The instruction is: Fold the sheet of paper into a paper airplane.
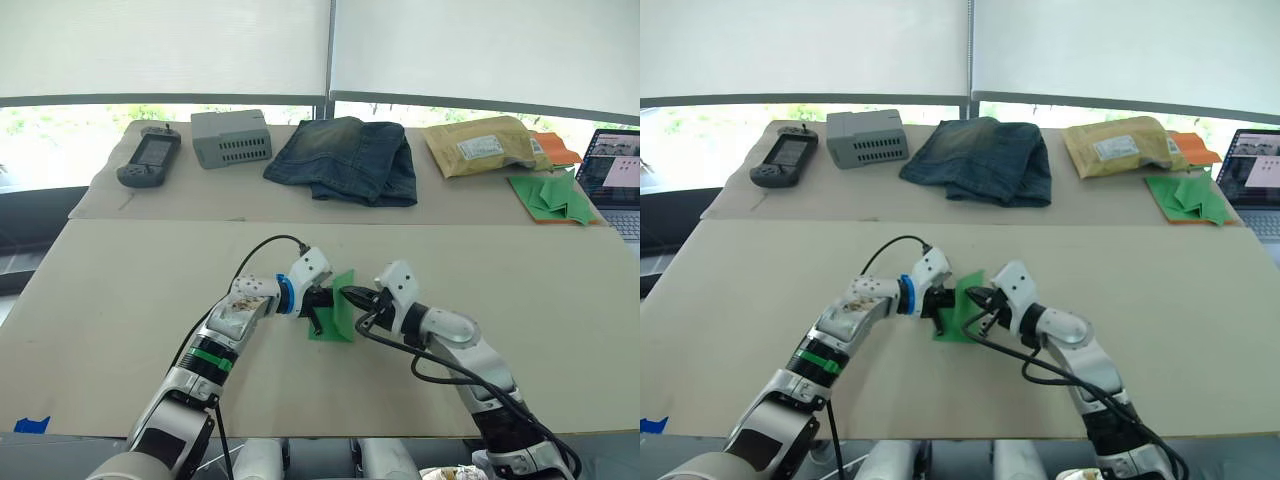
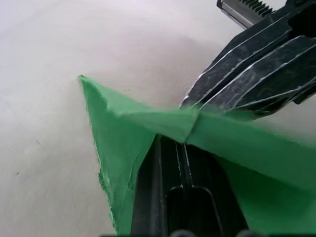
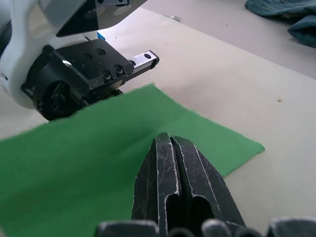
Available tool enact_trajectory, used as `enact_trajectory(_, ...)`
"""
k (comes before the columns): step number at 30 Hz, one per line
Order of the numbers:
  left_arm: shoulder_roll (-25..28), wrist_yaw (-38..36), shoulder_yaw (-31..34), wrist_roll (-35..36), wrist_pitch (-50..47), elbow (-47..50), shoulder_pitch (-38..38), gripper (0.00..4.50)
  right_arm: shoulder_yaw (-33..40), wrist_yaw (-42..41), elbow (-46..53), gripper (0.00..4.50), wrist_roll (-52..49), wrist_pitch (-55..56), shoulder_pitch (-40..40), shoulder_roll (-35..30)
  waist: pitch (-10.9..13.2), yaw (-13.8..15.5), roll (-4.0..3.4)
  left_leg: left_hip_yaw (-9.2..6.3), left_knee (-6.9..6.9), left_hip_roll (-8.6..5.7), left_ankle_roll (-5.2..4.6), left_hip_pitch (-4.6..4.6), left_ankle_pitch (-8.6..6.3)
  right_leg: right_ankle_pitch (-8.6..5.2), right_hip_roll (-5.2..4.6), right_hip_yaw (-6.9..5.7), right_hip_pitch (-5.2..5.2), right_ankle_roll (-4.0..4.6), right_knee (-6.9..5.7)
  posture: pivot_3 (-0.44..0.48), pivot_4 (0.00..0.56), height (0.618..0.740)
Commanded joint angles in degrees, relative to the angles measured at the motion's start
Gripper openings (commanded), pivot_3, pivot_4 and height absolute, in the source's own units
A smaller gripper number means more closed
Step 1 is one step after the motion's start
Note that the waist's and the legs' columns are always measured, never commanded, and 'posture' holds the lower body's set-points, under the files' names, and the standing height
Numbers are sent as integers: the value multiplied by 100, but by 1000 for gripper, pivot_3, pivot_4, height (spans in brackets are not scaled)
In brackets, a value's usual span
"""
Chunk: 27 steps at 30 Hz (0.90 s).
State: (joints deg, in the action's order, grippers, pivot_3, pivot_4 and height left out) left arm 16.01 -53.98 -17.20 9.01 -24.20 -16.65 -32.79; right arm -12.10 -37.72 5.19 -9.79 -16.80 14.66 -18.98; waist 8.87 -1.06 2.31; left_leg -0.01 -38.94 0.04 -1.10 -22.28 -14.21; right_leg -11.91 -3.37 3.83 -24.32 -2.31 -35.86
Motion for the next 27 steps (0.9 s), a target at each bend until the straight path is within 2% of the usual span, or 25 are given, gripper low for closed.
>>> enact_trajectory(1,74,-41,84,58,-33,287,73,0,-92,-72,-187,32,103,177,107,33,0,-8,0,0,0,0,0,1,0,0,0,0,0,0,0,0,150,728)
enact_trajectory(9,549,-38,388,172,-304,834,326,0,-141,-134,-628,32,272,234,241,10,0,-34,0,-7,3,3,0,2,0,5,1,0,-1,9,-2,0,150,728)
enact_trajectory(16,868,-61,837,448,-656,1192,247,0,-221,-195,-784,32,381,295,239,33,0,-32,0,-15,2,6,0,3,0,3,-1,0,0,6,-2,0,150,728)
enact_trajectory(22,721,81,1009,591,-610,1141,-17,0,-308,-257,-801,32,528,278,250,-1,0,-29,0,-14,2,4,0,4,0,4,-1,0,1,7,-1,0,150,728)
enact_trajectory(27,488,-30,676,541,-577,1174,-49,0,-341,-261,-779,32,603,285,238,-18,0,-28,0,-10,2,1,0,7,0,5,-1,0,4,8,-1,0,150,728)
